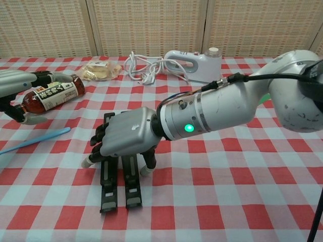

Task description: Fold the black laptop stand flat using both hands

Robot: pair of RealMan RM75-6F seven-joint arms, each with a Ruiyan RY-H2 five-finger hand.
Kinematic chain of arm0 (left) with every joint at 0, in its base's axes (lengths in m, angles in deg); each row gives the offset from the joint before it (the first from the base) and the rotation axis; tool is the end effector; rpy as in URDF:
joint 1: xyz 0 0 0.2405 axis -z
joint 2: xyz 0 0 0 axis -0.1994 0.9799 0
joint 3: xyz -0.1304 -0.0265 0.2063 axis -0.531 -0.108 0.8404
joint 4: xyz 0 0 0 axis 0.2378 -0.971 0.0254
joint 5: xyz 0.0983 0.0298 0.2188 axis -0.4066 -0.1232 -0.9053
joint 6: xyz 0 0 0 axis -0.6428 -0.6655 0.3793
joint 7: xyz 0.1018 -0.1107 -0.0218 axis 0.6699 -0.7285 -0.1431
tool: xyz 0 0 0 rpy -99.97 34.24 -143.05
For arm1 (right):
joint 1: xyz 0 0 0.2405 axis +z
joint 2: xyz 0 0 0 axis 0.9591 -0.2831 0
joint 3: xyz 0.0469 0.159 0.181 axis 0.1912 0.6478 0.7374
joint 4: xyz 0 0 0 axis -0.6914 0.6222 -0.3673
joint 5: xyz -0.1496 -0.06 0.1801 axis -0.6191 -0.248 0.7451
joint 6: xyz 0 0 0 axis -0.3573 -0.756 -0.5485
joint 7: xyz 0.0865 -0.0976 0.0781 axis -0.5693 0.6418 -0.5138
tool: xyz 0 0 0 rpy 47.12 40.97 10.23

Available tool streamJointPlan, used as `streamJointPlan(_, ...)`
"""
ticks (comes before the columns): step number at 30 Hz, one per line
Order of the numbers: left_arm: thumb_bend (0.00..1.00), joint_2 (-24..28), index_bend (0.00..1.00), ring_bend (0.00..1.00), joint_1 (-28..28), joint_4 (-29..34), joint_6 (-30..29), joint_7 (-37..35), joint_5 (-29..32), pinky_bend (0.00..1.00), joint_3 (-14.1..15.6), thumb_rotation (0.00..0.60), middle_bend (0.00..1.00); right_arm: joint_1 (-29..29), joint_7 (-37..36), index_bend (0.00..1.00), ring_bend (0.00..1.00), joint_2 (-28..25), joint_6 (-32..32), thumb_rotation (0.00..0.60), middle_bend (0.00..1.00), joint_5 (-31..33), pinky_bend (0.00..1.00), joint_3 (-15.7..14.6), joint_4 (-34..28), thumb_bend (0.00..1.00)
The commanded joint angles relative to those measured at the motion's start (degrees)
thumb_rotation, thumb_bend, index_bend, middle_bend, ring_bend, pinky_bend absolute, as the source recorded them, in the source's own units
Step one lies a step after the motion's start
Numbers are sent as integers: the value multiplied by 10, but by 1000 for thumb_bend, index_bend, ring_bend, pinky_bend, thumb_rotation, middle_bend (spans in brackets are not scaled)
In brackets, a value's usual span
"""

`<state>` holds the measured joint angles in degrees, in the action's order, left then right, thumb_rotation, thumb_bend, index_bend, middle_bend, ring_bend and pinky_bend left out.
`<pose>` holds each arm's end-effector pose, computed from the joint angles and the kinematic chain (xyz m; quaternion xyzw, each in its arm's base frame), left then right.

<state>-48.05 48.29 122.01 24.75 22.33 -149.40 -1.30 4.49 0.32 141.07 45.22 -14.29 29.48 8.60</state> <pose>-0.2623 0.3555 0.0209 -0.7797 -0.3030 -0.3560 0.4166 -0.0067 -0.3290 -0.1598 0.9641 0.0533 0.2330 0.1161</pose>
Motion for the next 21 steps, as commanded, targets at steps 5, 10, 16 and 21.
streamJointPlan(5, 287, -2, 0, 0, 0, -1, 1, -1, -1, 180, -2, 600, 0, 4, 7, 116, 0, 0, 9, 600, 185, 9, 0, -1, -1, 226)
streamJointPlan(10, 287, -4, 0, 0, -2, -2, 0, 0, -2, 179, -3, 600, 0, 3, 16, 201, 0, 2, 6, 600, 246, 13, 0, -1, 1, 237)
streamJointPlan(16, 288, -6, 0, 0, -3, -6, 0, -2, -4, 178, -3, 600, 0, -4, 21, 359, 4, 5, -16, 600, 348, 12, 0, -1, 7, 265)
streamJointPlan(21, 287, -7, 0, 0, -3, -7, -1, -2, -6, 176, -4, 600, 0, -6, 21, 415, 40, 7, -23, 600, 388, 13, 1, -2, 9, 282)
